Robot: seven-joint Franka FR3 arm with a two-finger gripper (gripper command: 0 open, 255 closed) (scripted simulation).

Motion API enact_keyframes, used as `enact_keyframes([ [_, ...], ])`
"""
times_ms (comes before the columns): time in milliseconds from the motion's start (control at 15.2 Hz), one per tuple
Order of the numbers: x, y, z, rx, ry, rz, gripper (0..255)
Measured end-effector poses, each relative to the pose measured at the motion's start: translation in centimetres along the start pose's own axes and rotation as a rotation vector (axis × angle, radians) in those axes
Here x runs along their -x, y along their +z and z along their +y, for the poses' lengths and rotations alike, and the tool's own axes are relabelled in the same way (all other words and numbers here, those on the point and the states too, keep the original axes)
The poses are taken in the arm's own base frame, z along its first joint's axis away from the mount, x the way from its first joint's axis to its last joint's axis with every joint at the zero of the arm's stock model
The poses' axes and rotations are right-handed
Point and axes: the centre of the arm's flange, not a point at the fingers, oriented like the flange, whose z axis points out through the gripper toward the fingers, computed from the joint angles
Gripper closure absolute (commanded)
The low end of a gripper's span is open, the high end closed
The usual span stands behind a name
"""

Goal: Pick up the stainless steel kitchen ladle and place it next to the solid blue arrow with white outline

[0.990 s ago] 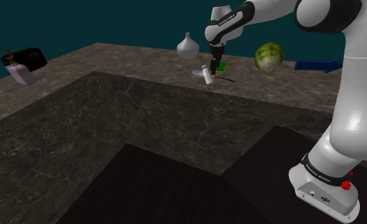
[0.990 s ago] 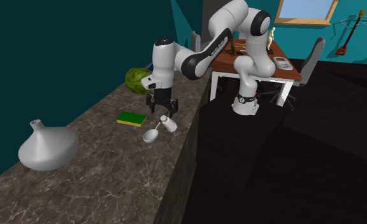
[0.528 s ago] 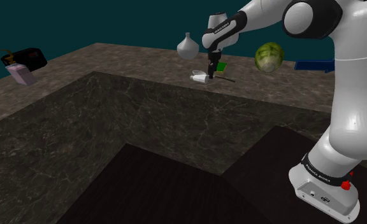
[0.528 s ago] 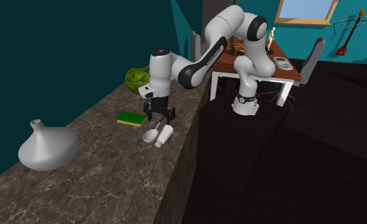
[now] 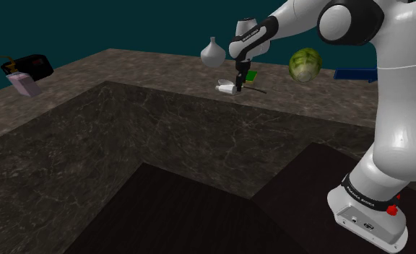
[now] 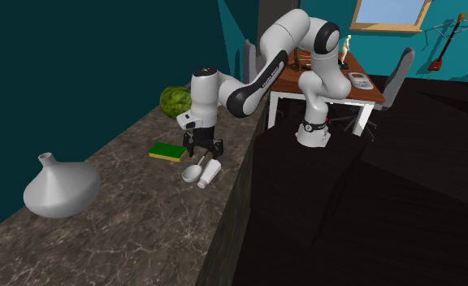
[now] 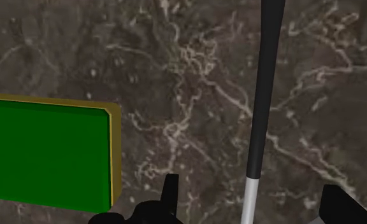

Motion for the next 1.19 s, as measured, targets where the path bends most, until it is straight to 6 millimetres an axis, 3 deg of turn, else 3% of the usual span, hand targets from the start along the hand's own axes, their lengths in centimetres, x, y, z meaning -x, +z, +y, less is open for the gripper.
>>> enact_keyframes([
  [66,0.0,0.0,0.0,0.0,0.0,0.0,255],
  [726,0.0,0.0,0.0,0.0,0.0,0.0,255],
  [1188,-0.1,-3.1,0.4,0.0,0.0,0.0,255],
])
